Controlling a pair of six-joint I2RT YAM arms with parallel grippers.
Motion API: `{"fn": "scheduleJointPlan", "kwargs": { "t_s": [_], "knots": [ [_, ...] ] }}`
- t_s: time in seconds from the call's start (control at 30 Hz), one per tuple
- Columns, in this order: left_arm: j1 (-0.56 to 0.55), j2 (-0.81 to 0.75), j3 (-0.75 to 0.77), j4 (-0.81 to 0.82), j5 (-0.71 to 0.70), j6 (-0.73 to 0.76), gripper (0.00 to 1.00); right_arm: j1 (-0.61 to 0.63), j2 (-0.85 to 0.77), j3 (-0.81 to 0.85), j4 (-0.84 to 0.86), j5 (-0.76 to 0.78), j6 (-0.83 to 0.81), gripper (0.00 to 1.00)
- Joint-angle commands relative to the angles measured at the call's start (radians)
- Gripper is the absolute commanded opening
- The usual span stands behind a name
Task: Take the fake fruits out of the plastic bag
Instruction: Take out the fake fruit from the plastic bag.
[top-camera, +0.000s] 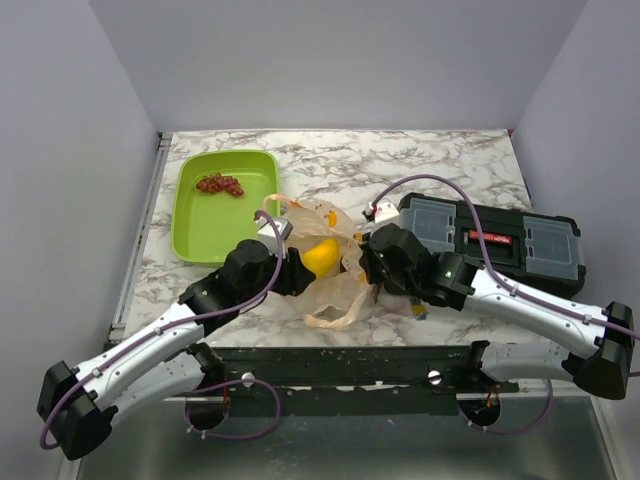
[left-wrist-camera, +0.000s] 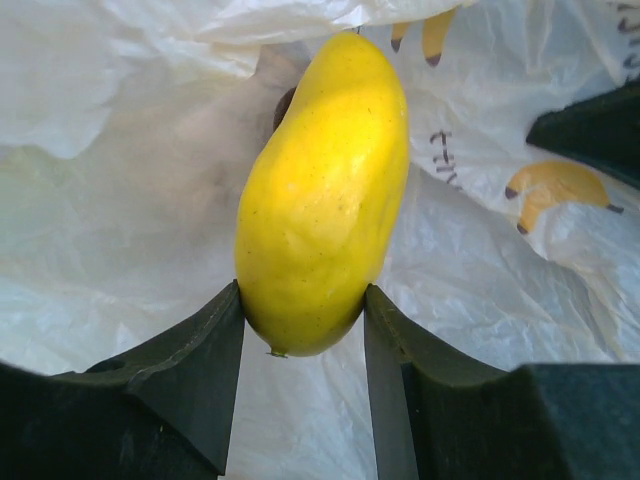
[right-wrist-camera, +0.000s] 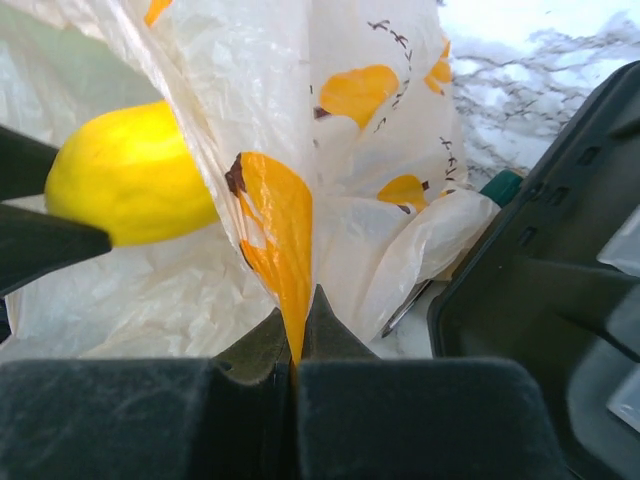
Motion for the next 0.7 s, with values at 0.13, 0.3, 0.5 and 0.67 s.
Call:
{"fn": "scheduleJointPlan", "kwargs": {
  "t_s": [0.13, 0.3, 0.5, 0.67],
  "knots": [
    [0.006, -0.150, 0.067, -0.158, 0.036, -0.017, 0.28, -0.002, 0.005, 0.017, 0.046, 0.198, 0.011, 0.01],
    [0.011, -0.219, 0.127, -0.230, 0.015, 0.002, 0.27, -0.002, -0.016, 0.008, 0.106, 0.208, 0.056, 0.01],
    [0.016, -0.292, 0.242, -0.311, -0.086, 0.040, 0.18, -0.004, -0.015, 0.013, 0.141, 0.187, 0.071, 0.01],
    [0.017, -0.350, 0.346, -0.365, -0.171, 0.044, 0.03, -0.006, -0.031, -0.029, 0.199, 0.106, 0.116, 0.01]
  ]
}}
